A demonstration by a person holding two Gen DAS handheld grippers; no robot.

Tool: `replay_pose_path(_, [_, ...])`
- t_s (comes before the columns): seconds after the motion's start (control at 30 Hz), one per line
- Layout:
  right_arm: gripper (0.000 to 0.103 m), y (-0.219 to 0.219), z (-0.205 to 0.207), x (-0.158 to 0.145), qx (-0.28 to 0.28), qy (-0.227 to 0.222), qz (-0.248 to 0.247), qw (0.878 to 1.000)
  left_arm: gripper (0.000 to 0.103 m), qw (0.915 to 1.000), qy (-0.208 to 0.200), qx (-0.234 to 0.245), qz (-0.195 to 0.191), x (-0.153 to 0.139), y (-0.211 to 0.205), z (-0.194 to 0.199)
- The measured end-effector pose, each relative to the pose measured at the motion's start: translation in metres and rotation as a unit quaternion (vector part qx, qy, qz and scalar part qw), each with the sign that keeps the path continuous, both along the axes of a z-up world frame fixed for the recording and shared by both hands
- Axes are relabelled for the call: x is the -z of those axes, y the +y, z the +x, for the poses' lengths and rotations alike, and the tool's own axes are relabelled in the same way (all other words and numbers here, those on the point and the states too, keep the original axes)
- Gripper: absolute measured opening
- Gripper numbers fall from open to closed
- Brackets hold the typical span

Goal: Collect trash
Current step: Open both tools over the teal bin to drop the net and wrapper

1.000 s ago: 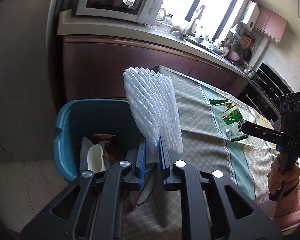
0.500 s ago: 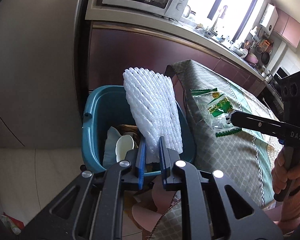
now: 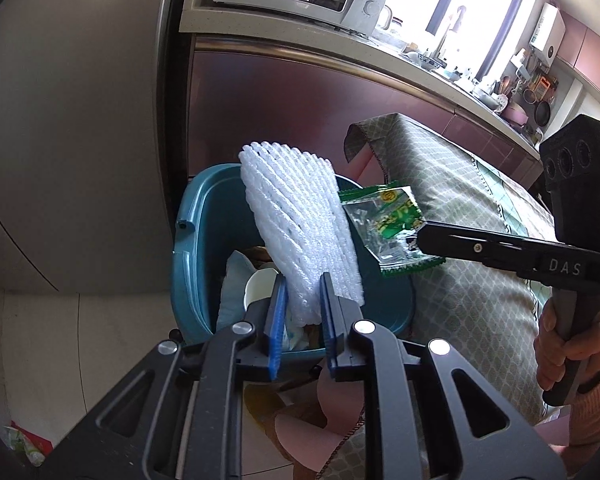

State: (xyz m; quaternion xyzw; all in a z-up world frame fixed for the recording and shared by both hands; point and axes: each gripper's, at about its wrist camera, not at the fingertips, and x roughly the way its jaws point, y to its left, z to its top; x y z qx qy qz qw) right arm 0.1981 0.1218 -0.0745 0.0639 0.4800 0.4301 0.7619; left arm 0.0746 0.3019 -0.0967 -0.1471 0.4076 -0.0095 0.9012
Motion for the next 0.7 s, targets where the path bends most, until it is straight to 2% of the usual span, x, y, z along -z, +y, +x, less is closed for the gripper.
replay_pose_path(0.33, [0.015, 0.004, 0.003, 0.010, 0.006, 0.011, -0.004, 1.000, 0.023, 0.9999, -0.005, -0.009, 0.006, 0.003, -0.004, -0.002])
replay_pose_path(0.43, [0.016, -0.001, 0.000, 0.009, 0.006, 0.009, -0.001, 1.000, 0.029, 0.9998, -0.013, -0.010, 0.010, 0.000, -0.007, -0.006])
replay_pose_path(0.7, [0.028, -0.015, -0.012, 0.004, 0.009, -0.009, 0.009, 1.000, 0.047, 0.9987, -0.041, -0.014, 0.029, -0.016, -0.013, -0.016])
